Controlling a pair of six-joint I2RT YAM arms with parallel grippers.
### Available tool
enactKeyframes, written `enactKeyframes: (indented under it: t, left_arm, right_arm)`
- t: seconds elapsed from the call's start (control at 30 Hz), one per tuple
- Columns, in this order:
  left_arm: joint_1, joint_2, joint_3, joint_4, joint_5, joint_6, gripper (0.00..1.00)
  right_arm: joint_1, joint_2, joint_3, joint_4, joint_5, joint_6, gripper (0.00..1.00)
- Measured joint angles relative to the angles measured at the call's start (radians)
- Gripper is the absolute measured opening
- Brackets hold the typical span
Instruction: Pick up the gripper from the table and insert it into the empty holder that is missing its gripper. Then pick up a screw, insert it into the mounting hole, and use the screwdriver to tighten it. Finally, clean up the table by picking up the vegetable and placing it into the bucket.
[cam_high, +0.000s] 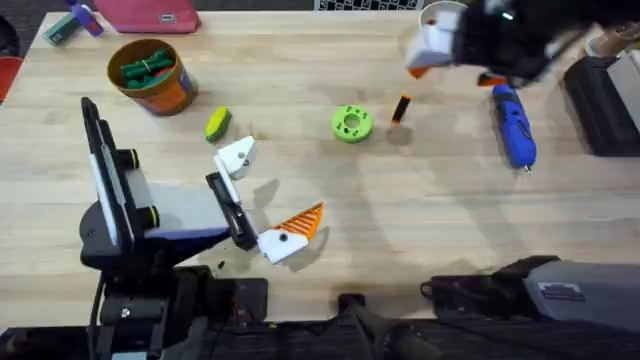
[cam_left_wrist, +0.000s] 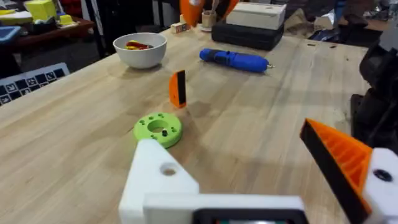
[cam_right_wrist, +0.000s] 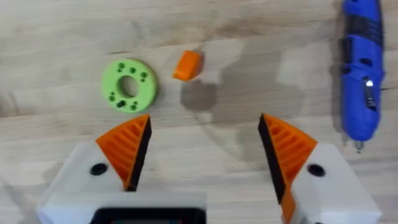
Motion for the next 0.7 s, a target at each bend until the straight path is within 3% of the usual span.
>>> enactKeyframes:
  t: [0.27,0.5,0.7]
  left_arm:
    - [0.000,0.000,0.000,0.000,0.003,0.000,0.986]
    - [0.000,0.000,0.000,0.000,0.003,0.000,0.986]
    - [0.000,0.000,0.000,0.000,0.003,0.000,0.987]
  right_arm:
    - [0.157,0.223,0.224,-0.049,-0.066,0.078,0.994]
    - [0.163,0.299,0.241,-0.107,-0.021,0.347,0.994]
    - [0.157,0.304,0.242,-0.112,0.022,0.441,0.992]
